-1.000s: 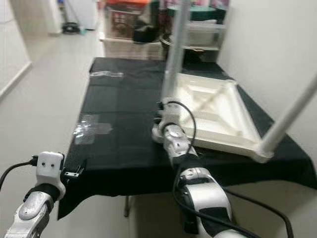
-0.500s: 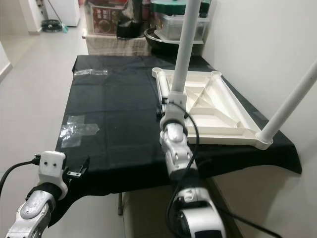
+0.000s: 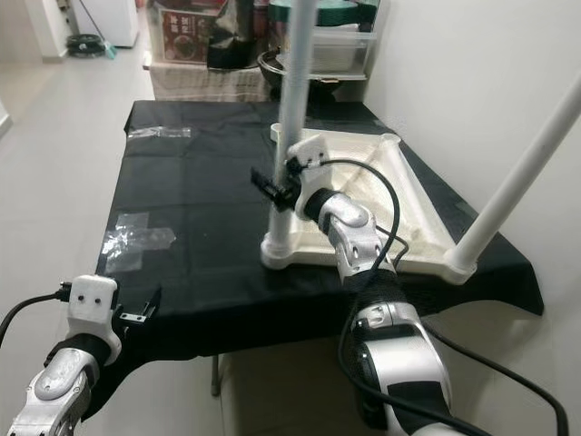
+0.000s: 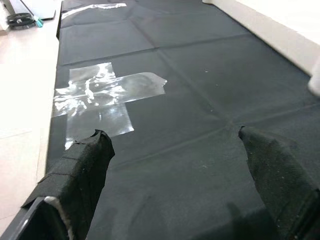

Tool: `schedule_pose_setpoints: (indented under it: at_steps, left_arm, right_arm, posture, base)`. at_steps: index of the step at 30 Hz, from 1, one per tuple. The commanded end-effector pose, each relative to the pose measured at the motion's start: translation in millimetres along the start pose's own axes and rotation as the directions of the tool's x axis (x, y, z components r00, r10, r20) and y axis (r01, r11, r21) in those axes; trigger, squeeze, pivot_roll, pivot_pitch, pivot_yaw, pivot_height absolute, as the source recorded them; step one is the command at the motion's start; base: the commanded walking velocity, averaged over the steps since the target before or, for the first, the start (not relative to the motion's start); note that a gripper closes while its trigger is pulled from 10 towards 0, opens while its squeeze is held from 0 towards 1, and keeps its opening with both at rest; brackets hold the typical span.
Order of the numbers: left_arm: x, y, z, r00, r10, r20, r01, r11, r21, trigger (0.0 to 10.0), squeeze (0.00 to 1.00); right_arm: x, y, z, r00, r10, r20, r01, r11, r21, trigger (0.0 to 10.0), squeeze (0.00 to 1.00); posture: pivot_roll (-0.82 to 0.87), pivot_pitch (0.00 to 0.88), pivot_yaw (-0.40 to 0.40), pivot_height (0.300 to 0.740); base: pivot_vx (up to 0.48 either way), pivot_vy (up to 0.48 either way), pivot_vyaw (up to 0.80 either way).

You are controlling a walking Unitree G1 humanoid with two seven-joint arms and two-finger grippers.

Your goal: Building children table

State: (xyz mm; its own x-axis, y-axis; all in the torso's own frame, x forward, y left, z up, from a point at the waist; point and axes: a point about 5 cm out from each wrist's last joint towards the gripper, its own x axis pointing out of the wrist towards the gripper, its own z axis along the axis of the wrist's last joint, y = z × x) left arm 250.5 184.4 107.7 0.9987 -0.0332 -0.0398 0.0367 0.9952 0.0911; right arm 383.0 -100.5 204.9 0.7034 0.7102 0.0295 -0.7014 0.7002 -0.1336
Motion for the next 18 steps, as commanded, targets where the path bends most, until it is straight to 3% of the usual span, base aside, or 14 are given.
schedule_pose_setpoints:
  at_steps: [1,5,6,7,8,10,11,12,13,14,15,16,17,18]
  left_arm:
    - [1.0,-0.8,0,1.0,-0.005,0.001,0.005,1.0,0.01,10.0,0.0]
    - [0.4,-0.6,0,1.0,-0.004,0.002,0.004,1.0,0.013,10.0,0.0]
    - [-0.1,-0.2,-1,1.0,-0.003,0.0,0.003,1.0,0.015,10.0,0.0]
    - [-0.1,-0.2,-1,1.0,-0.003,0.0,0.003,1.0,0.015,10.0,0.0]
    - [-0.6,0.1,-1,1.0,-0.003,-0.001,0.003,1.0,0.016,10.0,0.0]
    - [-0.6,0.1,-1,1.0,-0.003,-0.001,0.003,1.0,0.016,10.0,0.0]
    - [-0.8,-0.6,-1,1.0,-0.005,-0.002,0.005,1.0,0.016,10.0,0.0]
    - [-0.8,-0.6,-1,1.0,-0.005,-0.002,0.005,1.0,0.016,10.0,0.0]
    - [-0.8,-1.9,-1,1.0,-0.008,-0.003,0.008,1.0,0.015,10.0,0.0]
    - [-0.8,-1.9,-1,1.0,-0.008,-0.003,0.008,1.0,0.015,10.0,0.0]
    - [-0.7,-2.9,-1,1.0,-0.01,-0.004,0.01,1.0,0.014,10.0,0.0]
    - [-0.7,-2.9,-1,1.0,-0.01,-0.004,0.01,1.0,0.014,10.0,0.0]
    - [-0.9,-3.9,-2,1.0,-0.011,-0.006,0.011,1.0,0.013,10.0,0.0]
    - [-0.9,-3.9,-2,1.0,-0.011,-0.006,0.011,1.0,0.013,10.0,0.0]
  right_arm:
    - [7.3,15.9,-7,0.996,0.082,-0.039,-0.083,0.996,-0.028,0.0,0.0]
    - [12.4,11.1,-14,0.996,-0.056,-0.075,0.055,0.998,-0.019,0.0,0.0]
    - [13.5,2.5,-16,0.975,-0.196,-0.101,0.197,0.98,0.007,0.0,0.0]
    - [13.5,2.5,-16,0.975,-0.196,-0.101,0.197,0.98,0.007,0.0,0.0]
    - [11.9,-7.5,-19,0.938,-0.319,-0.138,0.326,0.945,0.032,0.0,0.0]
    - [11.9,-7.5,-19,0.938,-0.319,-0.138,0.326,0.945,0.032,0.0,0.0]
    - [2.9,-22.8,-27,0.829,-0.524,-0.198,0.543,0.838,0.057,0.0,0.0]
    - [2.9,-22.8,-27,0.829,-0.524,-0.198,0.543,0.838,0.057,0.0,0.0]
    - [-13.0,-33.3,-39,0.667,-0.701,-0.254,0.732,0.68,0.046,0.0,0.0]
    - [-13.0,-33.3,-39,0.667,-0.701,-0.254,0.732,0.68,0.046,0.0,0.0]
    - [-26.0,-36.1,-49,0.527,-0.799,-0.291,0.838,0.545,0.021,0.0,0.0]
    - [-26.0,-36.1,-49,0.527,-0.799,-0.291,0.838,0.545,0.021,0.0,0.0]
    - [-28.5,-25.6,-58,0.463,-0.827,-0.319,0.875,0.484,0.014,0.0,0.0]
    - [-28.5,-25.6,-58,0.463,-0.827,-0.319,0.875,0.484,0.014,0.0,0.0]
  posture:
    - [0.07,0.0,-0.119,0.74]
    - [0.07,0.0,-0.12,0.74]
    - [0.07,0.0,-0.117,0.74]
    - [0.07,0.0,-0.117,0.74]
    - [0.06,0.0,-0.112,0.74]
    - [0.06,0.0,-0.112,0.74]
    - [0.06,0.0,-0.111,0.74]
    - [0.06,0.0,-0.111,0.74]
    - [0.06,0.0,-0.109,0.74]
    - [0.06,0.0,-0.109,0.74]
    - [0.05,0.0,-0.108,0.74]
    - [0.05,0.0,-0.108,0.74]
    - [0.05,0.0,-0.106,0.74]
    - [0.05,0.0,-0.106,0.74]
  base:
    - [0.0,0.0,0.0]
    - [0.0,0.0,0.0]
    - [0.0,0.0,0.0]
    - [0.0,0.0,0.0]
    - [0.0,0.0,0.0]
    - [0.0,0.0,0.0]
    - [0.0,0.0,0.0]
    - [0.0,0.0,0.0]
    - [0.0,0.0,0.0]
    - [0.0,0.0,0.0]
    - [0.0,0.0,0.0]
    - [0.0,0.0,0.0]
    - [0.0,0.0,0.0]
    - [0.0,0.0,0.0]
